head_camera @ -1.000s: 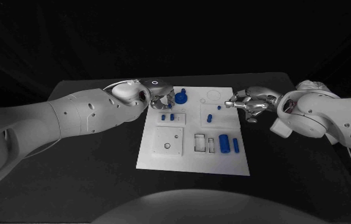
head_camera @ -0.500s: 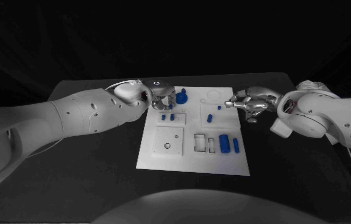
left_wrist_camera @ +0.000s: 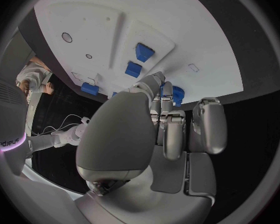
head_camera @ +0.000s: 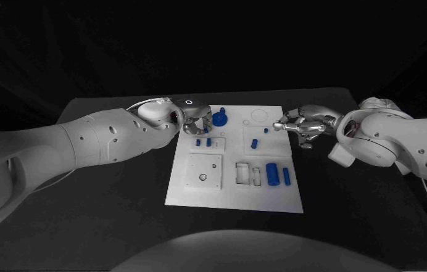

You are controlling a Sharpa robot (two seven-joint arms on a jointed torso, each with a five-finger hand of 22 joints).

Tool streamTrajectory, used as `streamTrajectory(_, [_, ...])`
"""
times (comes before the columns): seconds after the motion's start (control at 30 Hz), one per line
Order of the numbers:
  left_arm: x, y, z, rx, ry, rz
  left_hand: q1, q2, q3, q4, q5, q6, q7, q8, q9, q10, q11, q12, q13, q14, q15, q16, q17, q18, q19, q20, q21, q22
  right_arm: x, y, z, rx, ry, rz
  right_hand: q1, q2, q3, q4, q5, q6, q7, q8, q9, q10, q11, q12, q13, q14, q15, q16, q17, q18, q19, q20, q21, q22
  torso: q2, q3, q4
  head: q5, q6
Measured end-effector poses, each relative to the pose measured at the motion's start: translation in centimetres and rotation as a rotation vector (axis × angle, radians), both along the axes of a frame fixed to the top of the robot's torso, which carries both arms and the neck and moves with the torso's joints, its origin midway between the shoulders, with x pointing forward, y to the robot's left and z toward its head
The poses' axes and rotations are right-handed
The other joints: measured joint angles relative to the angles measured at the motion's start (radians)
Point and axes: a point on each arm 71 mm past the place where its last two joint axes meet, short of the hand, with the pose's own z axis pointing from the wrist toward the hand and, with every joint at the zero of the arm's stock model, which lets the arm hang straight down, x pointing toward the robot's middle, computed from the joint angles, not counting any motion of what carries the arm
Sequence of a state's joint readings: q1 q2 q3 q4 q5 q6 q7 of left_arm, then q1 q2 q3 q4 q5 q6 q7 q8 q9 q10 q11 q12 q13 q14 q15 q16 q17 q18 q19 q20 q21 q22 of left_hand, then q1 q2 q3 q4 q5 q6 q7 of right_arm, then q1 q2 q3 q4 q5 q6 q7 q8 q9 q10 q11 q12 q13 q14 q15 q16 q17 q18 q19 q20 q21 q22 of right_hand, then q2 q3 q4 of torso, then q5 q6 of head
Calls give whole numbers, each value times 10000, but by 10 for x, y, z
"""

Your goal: Assemble the parts on the task board

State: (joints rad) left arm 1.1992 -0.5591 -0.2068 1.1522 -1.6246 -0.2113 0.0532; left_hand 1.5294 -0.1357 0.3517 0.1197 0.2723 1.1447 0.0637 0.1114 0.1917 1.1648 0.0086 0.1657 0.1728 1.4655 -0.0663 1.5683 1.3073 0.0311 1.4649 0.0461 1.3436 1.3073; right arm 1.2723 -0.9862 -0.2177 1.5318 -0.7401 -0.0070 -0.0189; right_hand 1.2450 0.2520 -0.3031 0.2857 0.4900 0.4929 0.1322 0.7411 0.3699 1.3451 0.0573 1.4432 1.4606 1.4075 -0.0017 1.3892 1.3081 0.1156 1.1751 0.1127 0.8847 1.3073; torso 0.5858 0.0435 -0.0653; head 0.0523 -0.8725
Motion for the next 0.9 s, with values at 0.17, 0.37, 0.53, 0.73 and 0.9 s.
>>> streamTrajectory(0.17, [0, 0, 0, 9, 13, 5, 0, 0, 0, 0, -2, 0, 0, 0, -5, 0, 0, 0, -5, 0, 0, 0, 0, 0, 0, 0, 0, 0, 0, 0, 0, -2, 3, 0, 1, 1, 0, 0, 0, 0, 0, 0, 0, -1, 1, 4, -1, 0, 0, 0, 0, 0, 0, 0, 0, 8, 3, 0, 2, -1, 0])
streamTrajectory(0.37, [0, 0, 0, 28, 21, 17, 0, 0, 0, 0, -2, -1, -1, -2, -11, 0, 0, -63, -8, 0, 0, 0, 6, 102, 0, 0, 1, 0, 0, 0, 0, -6, 7, -5, 3, 3, 0, 0, 0, 0, 0, 0, 0, -14, 15, 12, -3, 0, 0, 0, -2, 0, 0, 0, 0, 8, 4, 0, 4, 7, 0])
streamTrajectory(0.53, [0, -1, 0, 62, 28, 11, 0, 0, 0, 0, -2, -71, 2, -41, -3, -35, 35, -68, -8, 0, 0, 0, 8, 101, 0, 0, -19, 0, 0, 0, 0, -9, 13, -3, 19, 19, 0, 0, 0, 0, 0, 0, 0, 7, -6, 20, -4, 0, 1, 0, -2, 0, 0, 0, 0, 7, 4, 0, 7, 15, 0])
streamTrajectory(0.73, [0, -1, -2, 163, 61, 25, 1, 1, 32, -30, 3, -464, -72, -274, -80, -174, -17, -208, -22, 0, 0, 0, 7, 101, 0, 0, -131, 0, 0, 0, 0, -9, 17, 2, 31, 31, 0, 0, 0, 0, 0, 0, 1, 21, -20, -17, -4, 1, 1, 0, -2, 0, 0, 0, 0, 6, 5, 0, 5, 17, 0])
streamTrajectory(0.9, [-1, 0, -6, 297, 187, 58, 1, 1, 60, -58, 3, -858, -178, -439, -189, -347, -29, -360, -91, 0, 0, -110, 7, 100, 0, 0, -231, -1, 0, 0, 0, -12, 19, 0, 31, 31, 29, -29, 0, 0, 0, -40, -8, 21, -19, -17, -4, 1, 1, 0, -3, 0, 0, 0, -41, 6, 6, 1, 3, 14, 0])
